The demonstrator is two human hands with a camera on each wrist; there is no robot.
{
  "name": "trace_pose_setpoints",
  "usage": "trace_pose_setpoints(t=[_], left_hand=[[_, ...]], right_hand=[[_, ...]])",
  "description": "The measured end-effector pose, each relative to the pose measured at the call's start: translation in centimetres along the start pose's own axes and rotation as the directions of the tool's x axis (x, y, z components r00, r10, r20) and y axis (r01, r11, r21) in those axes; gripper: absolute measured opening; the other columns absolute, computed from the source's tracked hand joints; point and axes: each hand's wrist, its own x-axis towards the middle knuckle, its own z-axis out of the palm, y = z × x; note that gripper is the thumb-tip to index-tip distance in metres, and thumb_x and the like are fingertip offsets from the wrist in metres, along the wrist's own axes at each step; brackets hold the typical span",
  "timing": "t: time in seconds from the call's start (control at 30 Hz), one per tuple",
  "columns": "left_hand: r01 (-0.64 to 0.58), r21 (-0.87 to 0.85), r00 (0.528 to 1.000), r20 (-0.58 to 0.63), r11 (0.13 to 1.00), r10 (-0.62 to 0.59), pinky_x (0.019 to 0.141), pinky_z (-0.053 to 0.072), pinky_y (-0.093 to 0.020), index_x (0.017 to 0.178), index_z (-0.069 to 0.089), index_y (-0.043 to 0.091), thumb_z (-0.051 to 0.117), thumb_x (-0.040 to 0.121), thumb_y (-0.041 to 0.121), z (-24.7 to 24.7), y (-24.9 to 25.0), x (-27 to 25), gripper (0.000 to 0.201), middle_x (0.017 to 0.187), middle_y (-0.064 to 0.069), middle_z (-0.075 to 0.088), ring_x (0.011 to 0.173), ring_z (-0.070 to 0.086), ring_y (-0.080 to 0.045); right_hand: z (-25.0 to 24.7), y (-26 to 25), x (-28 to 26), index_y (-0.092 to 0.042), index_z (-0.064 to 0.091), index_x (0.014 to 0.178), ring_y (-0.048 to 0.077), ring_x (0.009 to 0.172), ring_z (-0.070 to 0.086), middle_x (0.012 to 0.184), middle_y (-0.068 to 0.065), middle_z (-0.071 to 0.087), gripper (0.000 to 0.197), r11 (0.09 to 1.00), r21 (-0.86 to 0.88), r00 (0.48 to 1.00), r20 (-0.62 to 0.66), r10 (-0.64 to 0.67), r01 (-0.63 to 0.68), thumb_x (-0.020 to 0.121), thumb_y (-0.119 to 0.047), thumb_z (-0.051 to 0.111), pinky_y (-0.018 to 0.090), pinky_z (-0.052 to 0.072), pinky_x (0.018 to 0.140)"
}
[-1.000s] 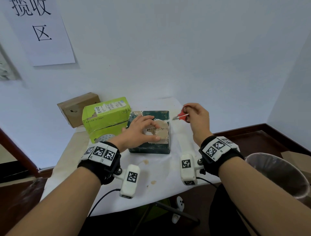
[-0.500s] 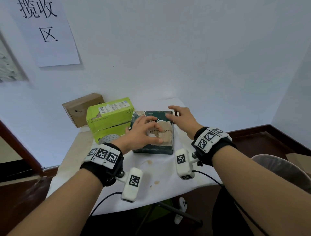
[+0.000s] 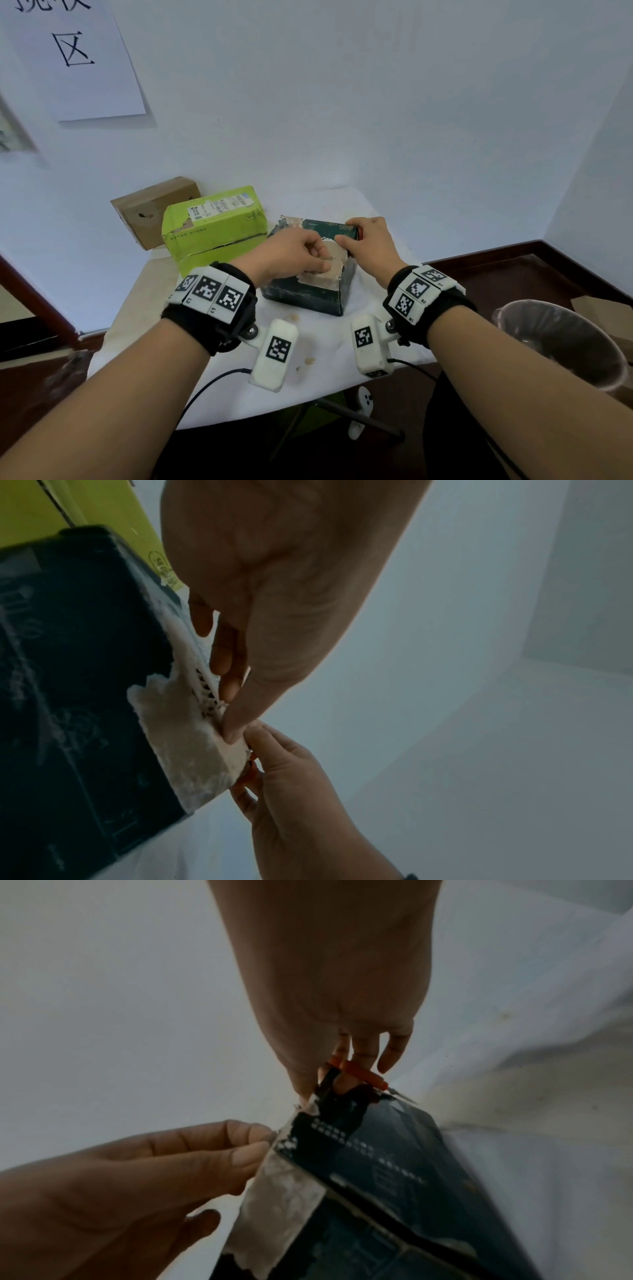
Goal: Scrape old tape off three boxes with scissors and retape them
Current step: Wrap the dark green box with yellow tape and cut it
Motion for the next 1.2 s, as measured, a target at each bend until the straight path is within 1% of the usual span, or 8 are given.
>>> trace_pose_setpoints(t=[0.17,0.33,0.47,0.63,0.83,1.03,1.1,1.2], left_hand=[[0.003,0.009,1.000,-0.010,1.000,-0.003,0.064,0.048,-0.019,0.088,0.069,0.011,0.063,0.087,0.007,0.1,0.4,0.6,0.008,0.068,0.006,0.062,0.061,0.056,-0.006],[0.032,-0.005,0.999,0.039,0.999,-0.032,0.064,0.047,-0.022,0.083,0.064,0.015,0.059,0.088,0.006,0.3,0.6,1.2,0.012,0.070,0.004,0.062,0.062,0.055,-0.008],[0.060,-0.041,0.995,0.085,0.997,-0.057,0.059,0.046,-0.020,0.090,0.060,0.013,0.056,0.090,0.004,0.0,1.1,1.4,0.010,0.076,-0.001,0.062,0.060,0.054,-0.009],[0.086,-0.178,0.994,0.077,0.980,-0.073,0.049,0.043,-0.016,0.084,0.061,0.015,0.065,0.086,0.004,0.2,1.1,1.7,0.012,0.073,-0.001,0.063,0.047,0.052,-0.002],[0.081,-0.240,0.995,0.072,0.967,-0.066,0.051,0.042,-0.018,0.087,0.062,0.013,0.073,0.082,0.004,0.6,0.7,2.1,0.015,0.064,0.004,0.062,0.052,0.054,-0.005],[0.041,-0.293,0.999,0.025,0.955,-0.035,0.050,0.042,-0.013,0.087,0.061,0.011,0.071,0.082,0.000,1.3,0.0,2.0,0.015,0.067,0.002,0.061,0.054,0.054,-0.005],[0.025,-0.296,0.999,0.030,0.955,-0.017,0.054,0.043,-0.014,0.089,0.063,0.011,0.070,0.083,0.001,1.3,-0.1,1.7,0.014,0.070,0.002,0.063,0.059,0.055,-0.006],[0.003,-0.319,1.000,-0.004,0.948,-0.004,0.058,0.049,-0.018,0.095,0.065,0.009,0.069,0.085,0.003,0.4,-0.6,1.5,0.012,0.082,-0.003,0.068,0.068,0.062,-0.008]], right_hand=[[-0.2,0.6,0.2,-0.009,0.054,0.126,0.013,0.095,0.049,0.129,0.008,0.037,0.045,0.999,-0.030,0.999,-0.011,0.037,-0.037,0.087,-0.029,0.066,0.035,0.045,0.098],[-0.1,0.9,0.1,-0.010,0.053,0.126,0.023,0.103,0.055,0.128,0.008,0.036,0.046,0.998,-0.001,0.998,0.003,0.061,-0.061,0.087,-0.030,0.066,0.040,0.048,0.095],[0.0,0.8,-0.1,-0.010,0.052,0.127,0.020,0.098,0.054,0.129,0.008,0.035,0.046,0.997,0.001,0.997,0.011,0.073,-0.073,0.088,-0.031,0.064,0.040,0.047,0.096],[-0.3,0.6,-0.2,-0.010,0.051,0.128,0.022,0.101,0.055,0.131,0.009,0.035,0.045,0.997,-0.012,0.997,0.025,0.075,-0.075,0.089,-0.030,0.063,0.038,0.047,0.096],[-0.4,0.6,-0.2,-0.012,0.051,0.128,0.014,0.091,0.048,0.130,0.007,0.035,0.044,0.997,-0.033,0.998,0.017,0.066,-0.065,0.090,-0.032,0.062,0.029,0.045,0.091],[-0.1,0.6,-0.3,-0.012,0.052,0.126,0.021,0.096,0.055,0.129,0.009,0.036,0.042,0.997,-0.006,0.997,0.015,0.079,-0.079,0.089,-0.031,0.063,0.040,0.047,0.095],[-0.1,0.5,-0.4,-0.012,0.051,0.127,0.023,0.099,0.056,0.130,0.009,0.035,0.043,0.996,-0.002,0.996,0.023,0.084,-0.084,0.090,-0.031,0.063,0.040,0.047,0.096],[-0.2,0.5,-0.5,-0.012,0.050,0.129,0.016,0.096,0.050,0.131,0.008,0.035,0.045,0.996,-0.011,0.996,0.027,0.084,-0.084,0.091,-0.032,0.061,0.037,0.046,0.098]])
